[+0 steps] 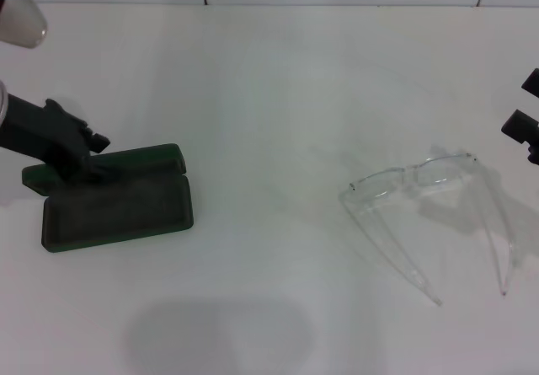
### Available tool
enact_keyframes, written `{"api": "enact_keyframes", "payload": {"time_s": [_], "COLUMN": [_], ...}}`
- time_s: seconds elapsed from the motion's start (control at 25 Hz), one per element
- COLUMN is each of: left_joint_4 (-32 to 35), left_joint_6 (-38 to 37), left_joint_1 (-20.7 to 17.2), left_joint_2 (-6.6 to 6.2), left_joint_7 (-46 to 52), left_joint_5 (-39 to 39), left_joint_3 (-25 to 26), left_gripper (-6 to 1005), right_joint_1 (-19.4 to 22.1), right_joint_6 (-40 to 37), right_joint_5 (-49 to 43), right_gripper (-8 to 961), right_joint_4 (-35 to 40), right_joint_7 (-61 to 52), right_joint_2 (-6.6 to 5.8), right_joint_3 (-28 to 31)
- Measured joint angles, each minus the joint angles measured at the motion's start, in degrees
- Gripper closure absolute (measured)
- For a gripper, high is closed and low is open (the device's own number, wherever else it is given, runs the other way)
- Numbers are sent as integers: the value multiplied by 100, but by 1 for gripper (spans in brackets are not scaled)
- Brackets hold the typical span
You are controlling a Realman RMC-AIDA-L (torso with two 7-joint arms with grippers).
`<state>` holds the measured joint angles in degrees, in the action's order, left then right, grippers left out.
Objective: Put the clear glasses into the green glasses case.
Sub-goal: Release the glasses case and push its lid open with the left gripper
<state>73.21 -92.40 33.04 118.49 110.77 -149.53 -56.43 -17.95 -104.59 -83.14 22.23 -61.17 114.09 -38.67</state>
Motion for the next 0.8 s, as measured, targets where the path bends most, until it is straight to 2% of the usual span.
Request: {"api": "enact_keyframes", "payload": {"time_s": [0.16,0.36,0.6,0.8], "left_joint_4": [-3,-10,38,331], "left_joint_6": [86,96,77,39], "left_joint_1": [17,3,6,-8], "left_joint_2": [84,98,104,120], "left_joint_7": [2,13,42,184], "left_joint_5": [-390,-459,-402,-276], "left_joint_3": [-52,-211,-260,-481], "left_gripper": [525,530,706,806], "right_joint_1": [-2,-20,-1,-19], "right_joint_6": [3,3,5,29], "right_joint_5": [0,-3,-14,-6], "right_gripper": [69,69,69,69], "right_joint_4": [0,0,-12,-204], "right_joint_7": [0,0,0,65], "right_joint_2": [6,11,18,-18], "right_joint_3": [0,0,0,0]}}
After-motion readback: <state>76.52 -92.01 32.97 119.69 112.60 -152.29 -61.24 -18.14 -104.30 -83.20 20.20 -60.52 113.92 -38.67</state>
